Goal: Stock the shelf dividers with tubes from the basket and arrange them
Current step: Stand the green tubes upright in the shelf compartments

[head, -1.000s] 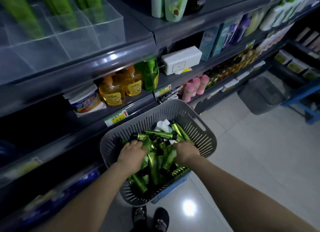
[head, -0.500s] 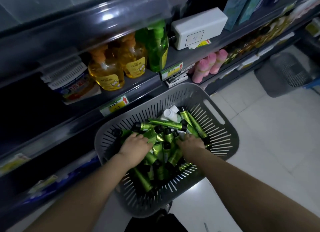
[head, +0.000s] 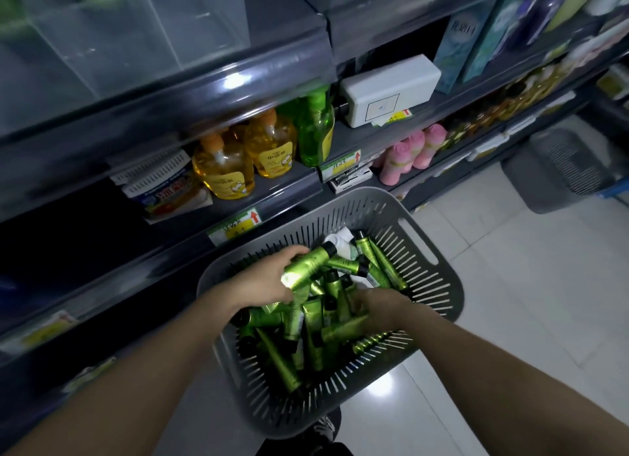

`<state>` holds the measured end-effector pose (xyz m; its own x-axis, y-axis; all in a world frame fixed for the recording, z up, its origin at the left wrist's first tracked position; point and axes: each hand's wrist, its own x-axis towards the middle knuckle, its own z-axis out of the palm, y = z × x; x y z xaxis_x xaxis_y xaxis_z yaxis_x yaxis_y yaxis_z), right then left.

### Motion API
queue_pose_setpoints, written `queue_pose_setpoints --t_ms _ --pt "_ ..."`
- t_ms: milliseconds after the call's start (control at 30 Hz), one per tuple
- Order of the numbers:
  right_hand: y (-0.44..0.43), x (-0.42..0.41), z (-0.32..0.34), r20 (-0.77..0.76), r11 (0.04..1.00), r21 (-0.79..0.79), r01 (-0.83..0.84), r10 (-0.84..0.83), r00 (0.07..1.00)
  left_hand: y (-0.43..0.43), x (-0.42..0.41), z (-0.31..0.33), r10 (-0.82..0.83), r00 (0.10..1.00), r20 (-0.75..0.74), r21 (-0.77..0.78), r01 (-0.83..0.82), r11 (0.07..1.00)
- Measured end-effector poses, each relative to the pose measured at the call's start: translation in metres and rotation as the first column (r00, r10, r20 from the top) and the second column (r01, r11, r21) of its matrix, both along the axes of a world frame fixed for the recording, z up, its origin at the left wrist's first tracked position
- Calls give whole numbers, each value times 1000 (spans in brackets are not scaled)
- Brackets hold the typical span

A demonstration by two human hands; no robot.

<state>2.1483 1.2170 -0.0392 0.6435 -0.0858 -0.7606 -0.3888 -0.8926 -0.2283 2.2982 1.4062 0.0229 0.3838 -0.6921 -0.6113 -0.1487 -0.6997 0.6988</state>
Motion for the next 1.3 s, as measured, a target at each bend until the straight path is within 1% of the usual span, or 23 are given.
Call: queue_pose_setpoints --t_ms 67,100,167,267,367,433,533,600,667,733,833,933,1000,1133,1300 --pt "-7 0 12 46 979 119 166 -172 984 6 4 6 39 997 -65 -12 -40 999" --pt "-10 1 19 70 952 180 246 -262 962 8 5 10 56 996 -67 4 -56 998" --pt "-11 4 33 104 879 297 374 -419 902 11 4 19 68 998 16 58 -69 996" --pt "-12 9 49 191 821 365 439 -527 828 12 2 33 72 981 183 60 -84 995" --pt "-10 13 68 267 760 445 474 -618 739 9 -2 52 65 973 221 43 -77 996" --pt "-10 13 82 309 747 483 456 -633 710 8 -6 65 68 966 249 17 -75 997" --pt "-9 14 103 331 729 549 408 -638 695 11 -9 84 60 932 358 -9 -61 998" --pt "-6 16 115 361 751 548 367 -608 707 15 -9 98 116 914 388 -57 -102 993" --pt "0 17 133 405 771 550 321 -583 704 22 -9 110 205 905 373 -140 -163 977" --pt "7 20 149 452 765 576 288 -591 668 30 -11 126 272 895 354 -209 -208 956" --pt "19 24 175 488 730 635 253 -633 601 41 -13 151 334 850 406 -286 -229 930" --pt "32 30 201 517 705 679 206 -658 548 52 -11 178 428 792 436 -379 -270 885" --pt "41 34 222 554 720 674 162 -639 534 61 -11 197 481 759 438 -440 -286 851" --pt "60 45 266 618 739 670 72 -608 499 83 -6 237 579 720 382 -548 -328 769" --pt "92 65 310 663 730 683 -26 -604 442 112 2 284 701 608 373 -687 -326 649"
